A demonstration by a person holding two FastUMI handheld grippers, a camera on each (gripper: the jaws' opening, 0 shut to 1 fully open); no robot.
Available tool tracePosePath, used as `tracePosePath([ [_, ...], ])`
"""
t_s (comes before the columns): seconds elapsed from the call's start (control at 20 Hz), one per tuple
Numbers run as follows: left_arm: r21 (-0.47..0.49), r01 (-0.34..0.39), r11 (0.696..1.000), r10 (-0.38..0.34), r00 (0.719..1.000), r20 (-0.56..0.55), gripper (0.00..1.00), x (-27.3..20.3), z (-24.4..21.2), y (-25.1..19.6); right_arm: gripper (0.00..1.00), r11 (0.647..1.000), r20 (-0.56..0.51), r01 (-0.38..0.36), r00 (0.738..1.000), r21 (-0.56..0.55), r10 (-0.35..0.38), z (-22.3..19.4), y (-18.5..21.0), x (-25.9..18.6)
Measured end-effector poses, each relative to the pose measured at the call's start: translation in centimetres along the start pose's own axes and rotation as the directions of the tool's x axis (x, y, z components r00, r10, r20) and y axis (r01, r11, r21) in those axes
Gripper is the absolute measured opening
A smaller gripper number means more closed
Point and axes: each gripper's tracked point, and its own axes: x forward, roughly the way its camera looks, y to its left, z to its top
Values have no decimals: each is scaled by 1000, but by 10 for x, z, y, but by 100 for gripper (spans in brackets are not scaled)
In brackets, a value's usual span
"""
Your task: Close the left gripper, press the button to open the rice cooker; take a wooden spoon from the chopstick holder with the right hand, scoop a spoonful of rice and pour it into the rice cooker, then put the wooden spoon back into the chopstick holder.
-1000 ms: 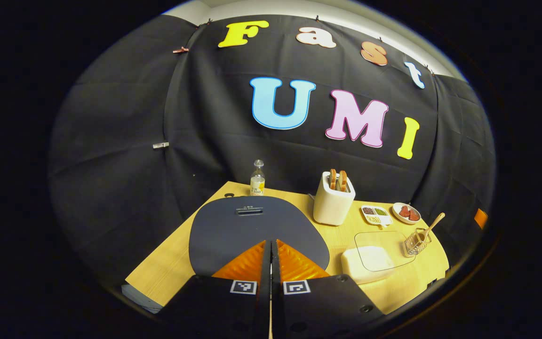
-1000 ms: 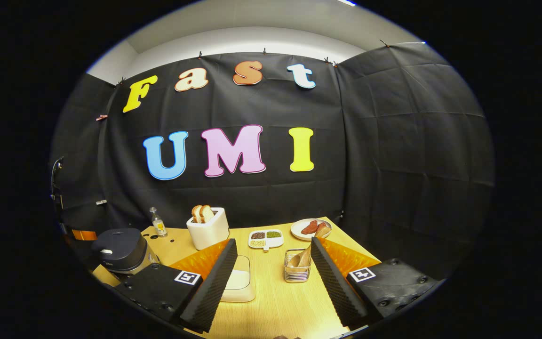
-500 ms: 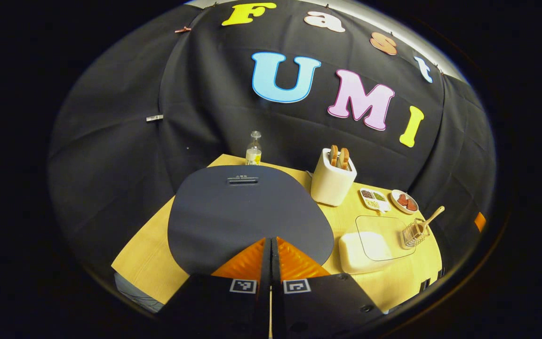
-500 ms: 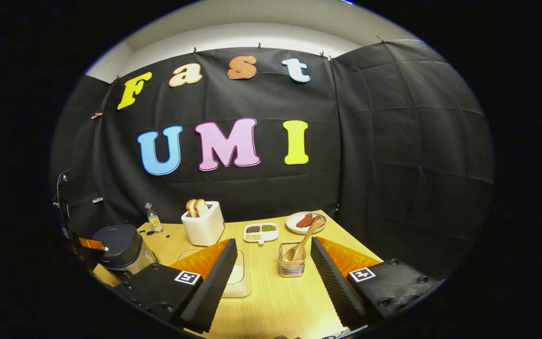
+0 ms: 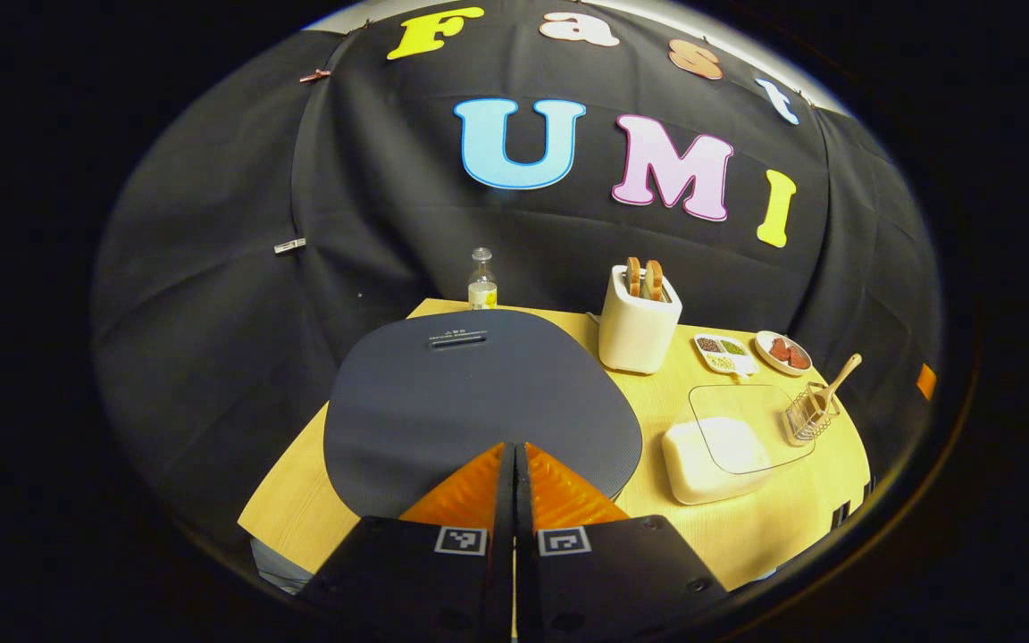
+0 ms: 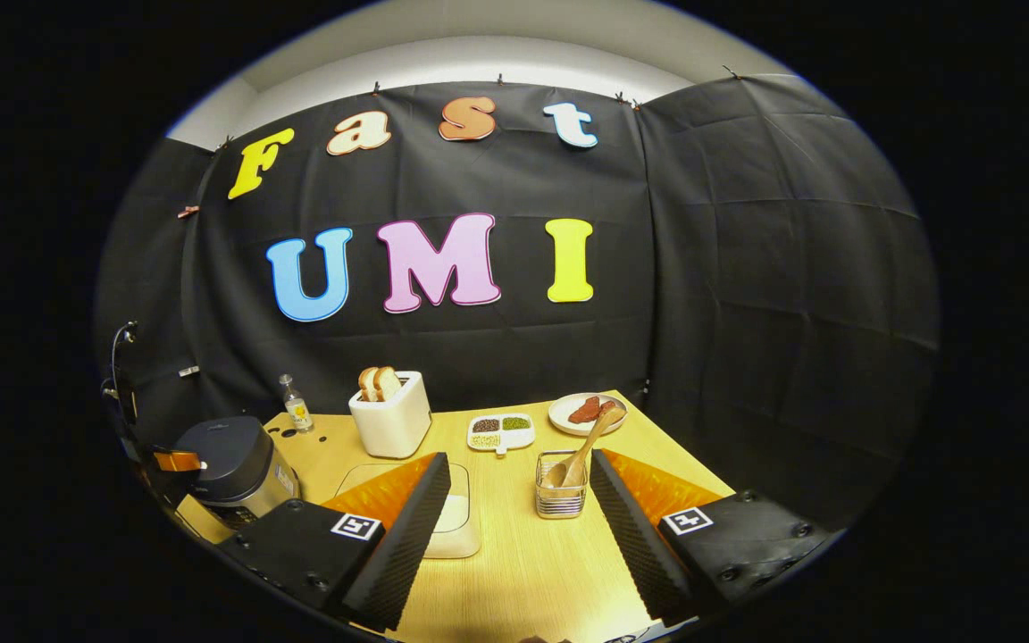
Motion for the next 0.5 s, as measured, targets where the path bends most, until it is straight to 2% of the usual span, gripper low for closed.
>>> tracePosePath([
  [0.2, -127, 53, 990, -51, 999, 18, 7, -3, 1, 1, 98, 999, -6, -24, 1000, -22, 24, -2, 7, -4],
  [0.3, -128, 62, 990, -58, 998, 34, 7, -6, 1, -1, 98, 999, -7, -28, 1000, -24, 28, -2, 6, -6],
  [0.4, -99, 37, 994, -32, 998, 51, 7, -11, 5, -1, 98, 999, -13, -29, 999, -24, 29, -3, 4, -7],
  [0.5, -64, -9, 998, 18, 988, 153, 7, -26, 28, 0, 98, 999, -16, -25, 1000, -22, 24, -3, -2, -6],
])
